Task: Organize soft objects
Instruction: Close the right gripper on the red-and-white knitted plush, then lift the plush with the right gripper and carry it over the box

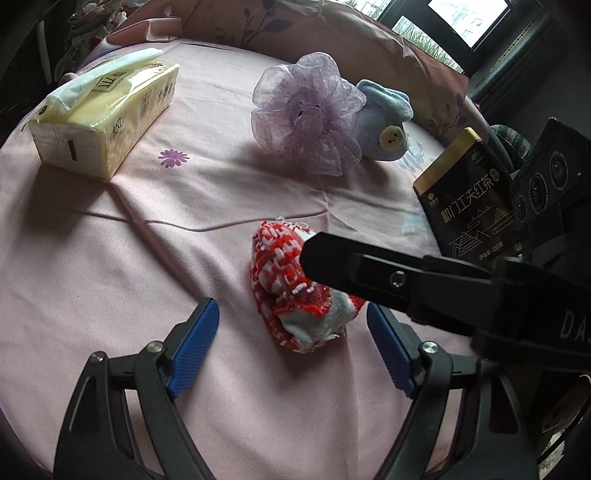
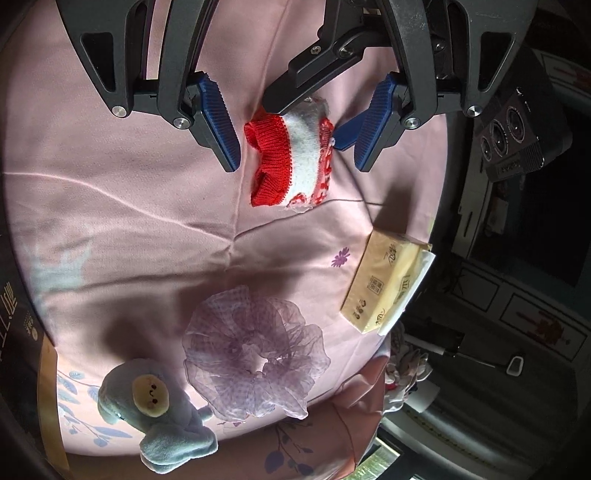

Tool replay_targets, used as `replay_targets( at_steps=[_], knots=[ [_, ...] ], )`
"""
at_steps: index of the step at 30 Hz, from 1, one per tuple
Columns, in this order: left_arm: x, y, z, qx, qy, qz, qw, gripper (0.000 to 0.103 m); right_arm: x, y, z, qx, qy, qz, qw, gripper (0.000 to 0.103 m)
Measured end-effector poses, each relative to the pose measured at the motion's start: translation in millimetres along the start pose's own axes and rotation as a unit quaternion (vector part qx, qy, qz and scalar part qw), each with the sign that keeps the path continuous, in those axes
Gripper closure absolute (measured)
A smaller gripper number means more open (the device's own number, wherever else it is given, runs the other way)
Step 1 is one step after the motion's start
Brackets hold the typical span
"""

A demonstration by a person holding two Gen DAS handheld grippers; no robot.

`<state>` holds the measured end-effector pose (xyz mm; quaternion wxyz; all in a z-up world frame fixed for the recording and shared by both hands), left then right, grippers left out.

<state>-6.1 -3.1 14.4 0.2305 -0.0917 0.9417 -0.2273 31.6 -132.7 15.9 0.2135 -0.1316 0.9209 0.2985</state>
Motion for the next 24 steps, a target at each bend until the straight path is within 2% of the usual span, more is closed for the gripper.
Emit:
replay_targets(
  at_steps=[2,3,4,5,8,9,17,24],
  knots=[
    [0.7,-3.0,1.3,0.011,0.003,0.007,0.9999,0.022,2.5,0.9,4.5,-0.001,0.008,-0.003,1.000,0.040],
    [1.2,-4.0,2.0,0.018,0.005,0.004,0.9998,0.026,3.4,0.8,6.6,-0.003,0.009,-0.003,1.000,0.043],
    [1.0,-3.5,1.8,0.025,0.006,-0.001,0.9997,0.031,3.7,0.2,9.6,-0.003,0.013,-0.001,1.000,0.050],
    [1.2,-4.3,2.6,0.031,0.010,-0.004,0.9994,0.041,4.4,-0.9,12.5,-0.001,0.016,0.002,1.000,0.055],
    [1.4,-7.2,0.3,0.024,0.002,-0.001,0.9997,0.059,6.3,-4.2,15.3,-0.021,0.017,0.012,1.000,0.059],
    [1.2,-8.5,-2.6,0.026,-0.003,0.006,0.9996,0.061,6.3,-3.1,13.9,-0.021,0.014,0.008,1.000,0.060],
    [1.6,-30.2,-49.9,0.064,-0.081,0.045,0.9937,0.063,-0.2,24.8,-34.5,-0.032,-0.053,-0.040,0.997,0.061],
    [10.4,-73.1,-94.3,0.074,-0.146,0.101,0.9813,0.063,1.5,47.7,-96.7,-0.018,-0.123,-0.084,0.989,0.061]
  ],
)
Point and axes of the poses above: each gripper's, at about its wrist camera, not at the fingertips, and z roughly the way its jaws point, y to its left, x to its underside, the point moved 1 cm from there along z, roughly the way its jaws point, and after that the axes turned 12 degrees about -z, right-handed, at the moved point
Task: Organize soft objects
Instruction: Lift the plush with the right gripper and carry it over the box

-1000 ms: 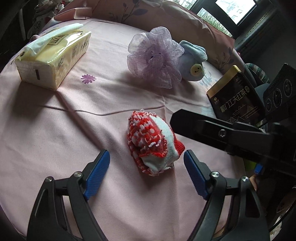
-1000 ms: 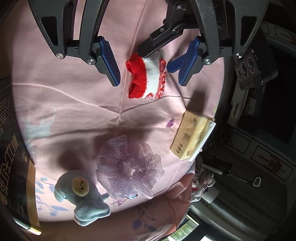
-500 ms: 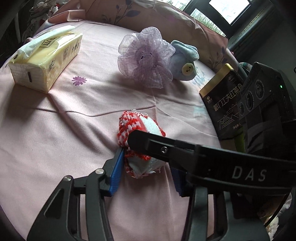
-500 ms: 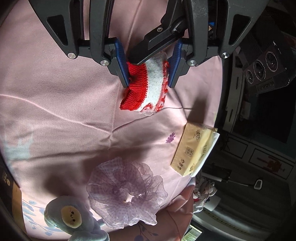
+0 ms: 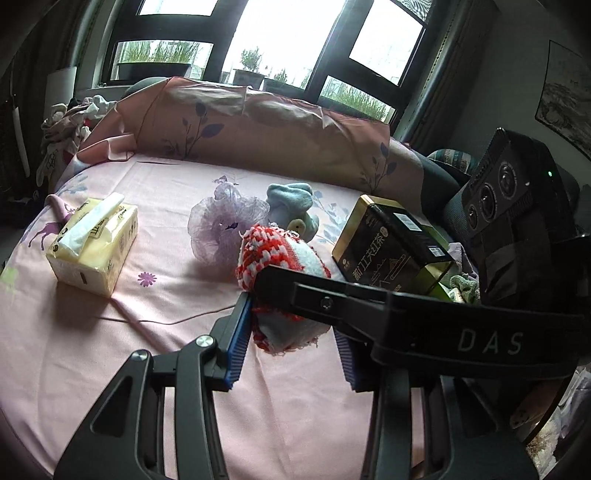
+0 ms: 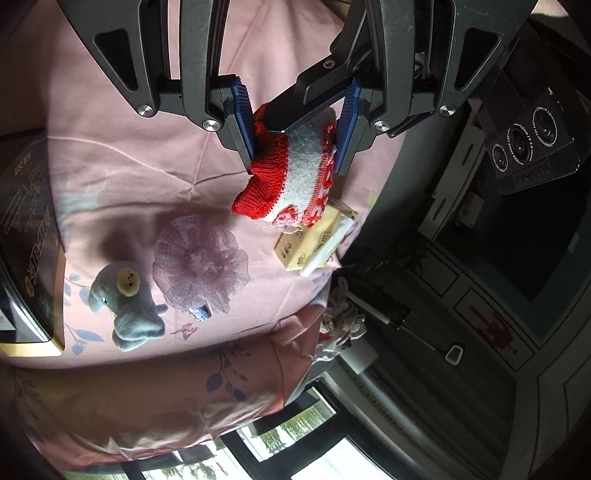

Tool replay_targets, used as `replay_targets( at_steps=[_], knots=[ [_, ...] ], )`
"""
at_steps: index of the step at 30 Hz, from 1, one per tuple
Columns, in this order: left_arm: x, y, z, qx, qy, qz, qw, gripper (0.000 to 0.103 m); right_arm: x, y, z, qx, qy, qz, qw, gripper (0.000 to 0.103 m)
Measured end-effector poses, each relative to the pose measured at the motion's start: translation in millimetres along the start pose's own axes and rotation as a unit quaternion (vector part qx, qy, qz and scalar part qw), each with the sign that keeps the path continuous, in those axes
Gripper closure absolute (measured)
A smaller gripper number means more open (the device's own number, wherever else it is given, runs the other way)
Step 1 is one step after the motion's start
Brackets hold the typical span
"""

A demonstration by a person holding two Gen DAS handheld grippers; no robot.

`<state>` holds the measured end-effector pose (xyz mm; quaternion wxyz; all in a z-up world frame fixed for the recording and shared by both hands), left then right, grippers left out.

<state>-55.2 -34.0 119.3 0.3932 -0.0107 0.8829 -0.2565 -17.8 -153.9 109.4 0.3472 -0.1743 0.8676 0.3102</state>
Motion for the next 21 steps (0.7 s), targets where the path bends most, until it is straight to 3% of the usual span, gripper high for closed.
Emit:
replay_targets(
  at_steps=[7,21],
  knots=[
    [-4.0,-44.2,-17.9,0.017,-0.021,0.042,0.9988,0.063,-7.1,4.0,-51.9,0.020,-0.047,-0.016,0.999,0.061],
    [0.6,-138.3,-19.5,0.049,-0.043,0.128,0.9897,0.063,-0.5,-28.7,-150.2,0.052,-0.144,-0.003,0.988,0.061]
  ],
)
Point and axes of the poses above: each gripper's, at about its wrist camera, not at the fingertips, and z roughly the way its jaws point, y to its left, x to its underside, the point moved 1 cm from there along z, roughly the way its jaws point, and after that the axes turned 12 degrees about -z, right-handed, at the moved point
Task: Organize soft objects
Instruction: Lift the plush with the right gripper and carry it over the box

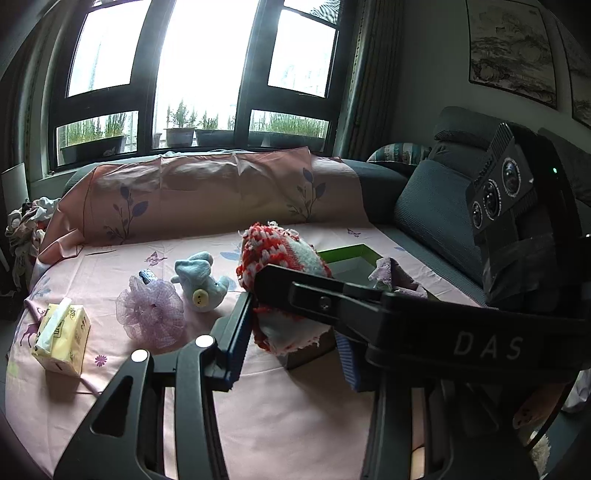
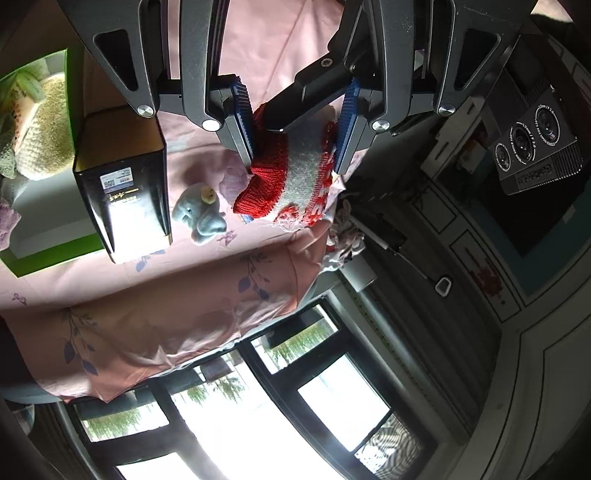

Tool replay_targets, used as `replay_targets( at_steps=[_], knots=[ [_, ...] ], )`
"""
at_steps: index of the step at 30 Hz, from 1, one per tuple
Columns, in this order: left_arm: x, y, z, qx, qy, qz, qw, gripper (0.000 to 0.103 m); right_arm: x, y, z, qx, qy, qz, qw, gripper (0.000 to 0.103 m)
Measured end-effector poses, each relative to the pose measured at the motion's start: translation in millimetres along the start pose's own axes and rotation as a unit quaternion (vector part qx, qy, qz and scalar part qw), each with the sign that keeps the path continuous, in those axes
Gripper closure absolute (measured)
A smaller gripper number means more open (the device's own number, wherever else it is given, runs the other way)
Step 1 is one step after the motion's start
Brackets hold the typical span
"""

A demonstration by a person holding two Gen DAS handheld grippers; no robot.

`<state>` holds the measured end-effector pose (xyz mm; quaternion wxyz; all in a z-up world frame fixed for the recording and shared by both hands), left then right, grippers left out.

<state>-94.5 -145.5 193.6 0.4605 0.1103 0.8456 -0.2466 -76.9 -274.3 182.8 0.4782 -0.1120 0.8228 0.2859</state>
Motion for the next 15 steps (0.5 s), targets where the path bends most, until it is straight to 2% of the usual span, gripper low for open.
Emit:
replay_targets(
  at_steps=[7,15],
  knots=[
    [1.5,-47.5,21.5,0.013,0.000,0.040,0.9991,0.062,0.6,-31.1,-35.2,0.034,-0.041,0.020,0.998,0.061],
    [5.5,-101.7,63.0,0.054,0.031,0.082,0.9947,0.062,14.0,-84.5,-80.9,0.071,-0.090,0.077,0.990,0.061]
  ],
)
Point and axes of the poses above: each gripper's, at about its wrist camera, not at the fingertips, and z roughly the way its jaws point, y to its left, x to its underside, the point moved 1 cm from there along z, roughly the way its jaws point, and after that the axes turned 12 degrees about -z, right-handed, at the moved point
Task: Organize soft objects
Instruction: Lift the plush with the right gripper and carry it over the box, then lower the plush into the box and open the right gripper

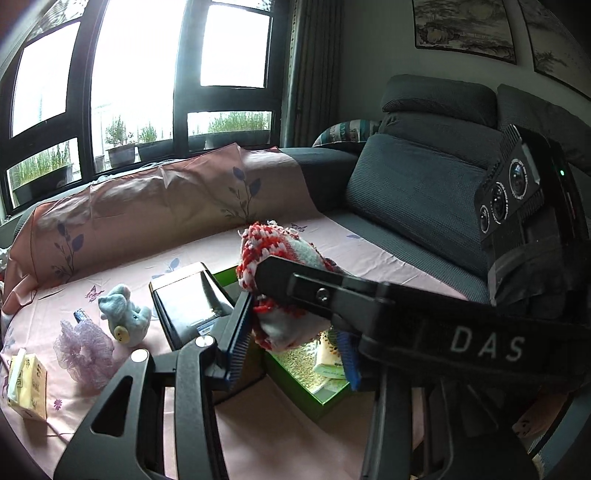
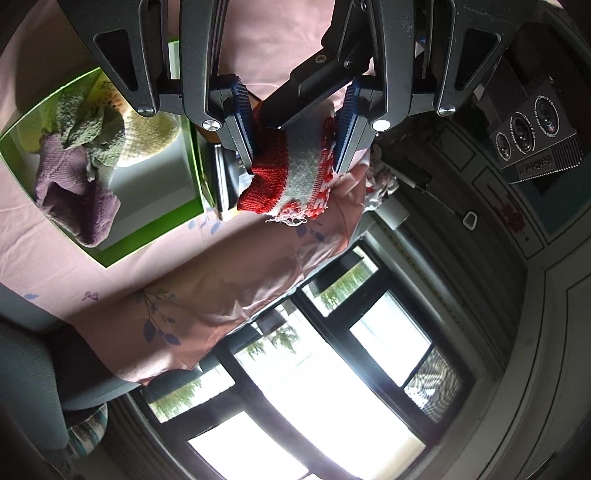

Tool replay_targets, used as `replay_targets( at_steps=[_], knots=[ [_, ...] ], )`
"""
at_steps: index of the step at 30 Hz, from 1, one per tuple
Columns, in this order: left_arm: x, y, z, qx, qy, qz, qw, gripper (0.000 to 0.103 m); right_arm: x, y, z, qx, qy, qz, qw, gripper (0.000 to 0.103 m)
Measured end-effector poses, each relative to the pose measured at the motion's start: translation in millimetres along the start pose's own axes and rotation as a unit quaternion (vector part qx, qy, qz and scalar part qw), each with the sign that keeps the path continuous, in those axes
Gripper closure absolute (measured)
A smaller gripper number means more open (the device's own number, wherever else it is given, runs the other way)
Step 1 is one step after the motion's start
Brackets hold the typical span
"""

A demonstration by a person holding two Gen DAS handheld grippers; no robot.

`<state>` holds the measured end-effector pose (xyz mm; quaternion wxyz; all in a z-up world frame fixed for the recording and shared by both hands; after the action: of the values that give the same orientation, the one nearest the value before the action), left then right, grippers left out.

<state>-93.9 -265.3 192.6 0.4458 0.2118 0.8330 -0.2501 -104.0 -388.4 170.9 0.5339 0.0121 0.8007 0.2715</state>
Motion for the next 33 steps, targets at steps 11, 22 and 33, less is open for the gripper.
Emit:
replay_targets(
  at_steps=[11,22,33],
  knots=[
    [3.0,-40.3,71.4,0.061,0.065,0.019,0.9958,0.062,7.1,-75.7,-14.9,0.060,-0.020,0.091,0.994,0.061],
    [20.0,-58.8,133.2,0.112,0.160,-0.007,0.9807,0.062,24.0,-129.0,-24.2,0.155,0.016,0.156,0.975,0.061],
    [37.7,-65.0,155.1,0.135,0.205,-0.035,0.9688,0.063,35.0,-152.4,-25.6,0.238,0.057,0.173,0.954,0.061]
  ],
)
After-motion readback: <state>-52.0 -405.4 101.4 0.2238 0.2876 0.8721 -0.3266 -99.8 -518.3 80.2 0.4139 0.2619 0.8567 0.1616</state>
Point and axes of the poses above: each gripper's, at about its wrist camera, not at the fingertips, and z roughly the way its jaws point, y to its left, x to its underside, the point moved 1 cm from there along z, roughly the way its jaws point, and after that the axes turned 12 degrees about -z, right-handed, at the moved point
